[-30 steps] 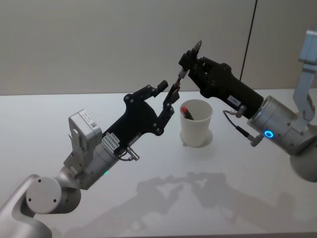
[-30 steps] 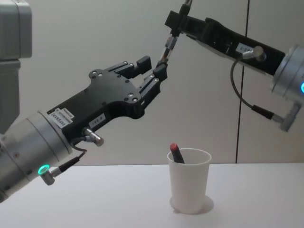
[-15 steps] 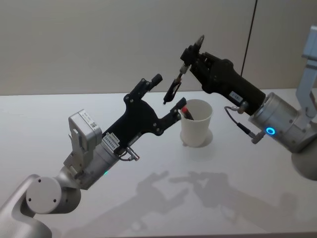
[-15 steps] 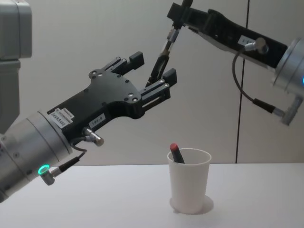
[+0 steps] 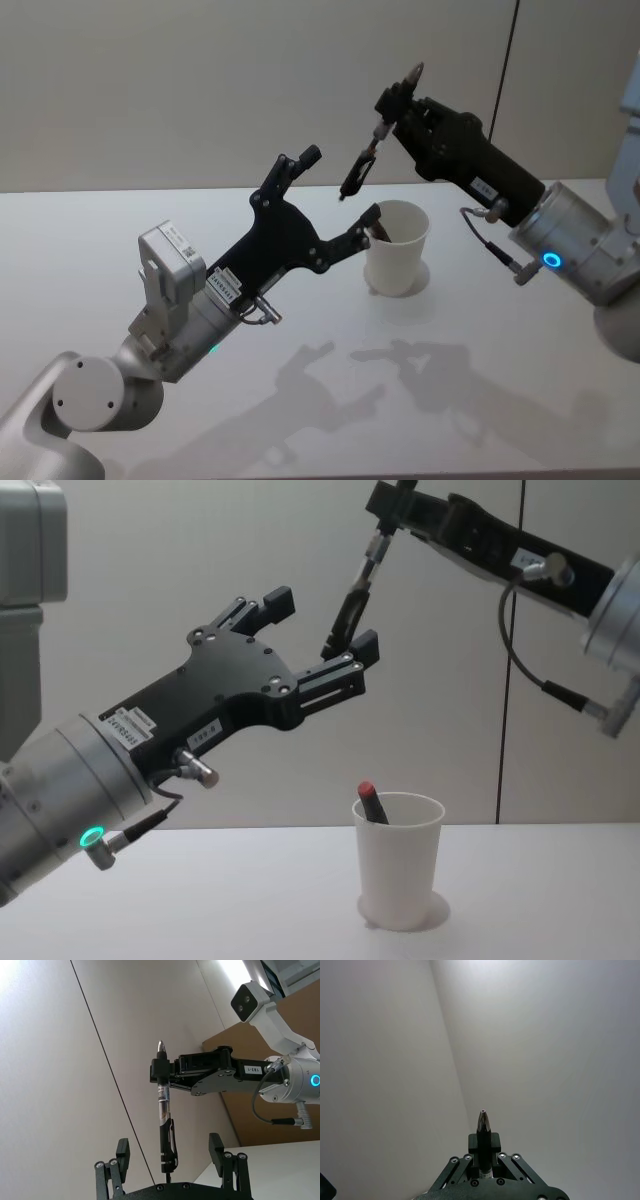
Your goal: Place the pen into the pen holder.
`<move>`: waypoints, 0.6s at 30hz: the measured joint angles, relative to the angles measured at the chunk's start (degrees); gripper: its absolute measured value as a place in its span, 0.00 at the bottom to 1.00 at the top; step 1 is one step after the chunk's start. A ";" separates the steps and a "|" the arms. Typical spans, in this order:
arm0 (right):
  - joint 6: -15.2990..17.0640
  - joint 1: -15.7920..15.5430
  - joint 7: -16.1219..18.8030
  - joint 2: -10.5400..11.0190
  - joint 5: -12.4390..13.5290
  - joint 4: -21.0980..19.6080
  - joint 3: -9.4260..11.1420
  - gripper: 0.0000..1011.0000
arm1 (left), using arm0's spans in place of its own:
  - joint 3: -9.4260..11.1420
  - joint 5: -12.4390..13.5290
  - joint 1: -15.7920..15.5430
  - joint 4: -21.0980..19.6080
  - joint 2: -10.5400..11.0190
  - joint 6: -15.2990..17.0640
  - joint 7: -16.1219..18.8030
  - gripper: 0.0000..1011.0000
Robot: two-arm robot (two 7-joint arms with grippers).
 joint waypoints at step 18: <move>-7.50 -0.63 -9.29 0.70 -6.23 0.77 0.17 0.11 | 0.00 0.00 0.00 0.00 0.00 0.00 0.00 0.99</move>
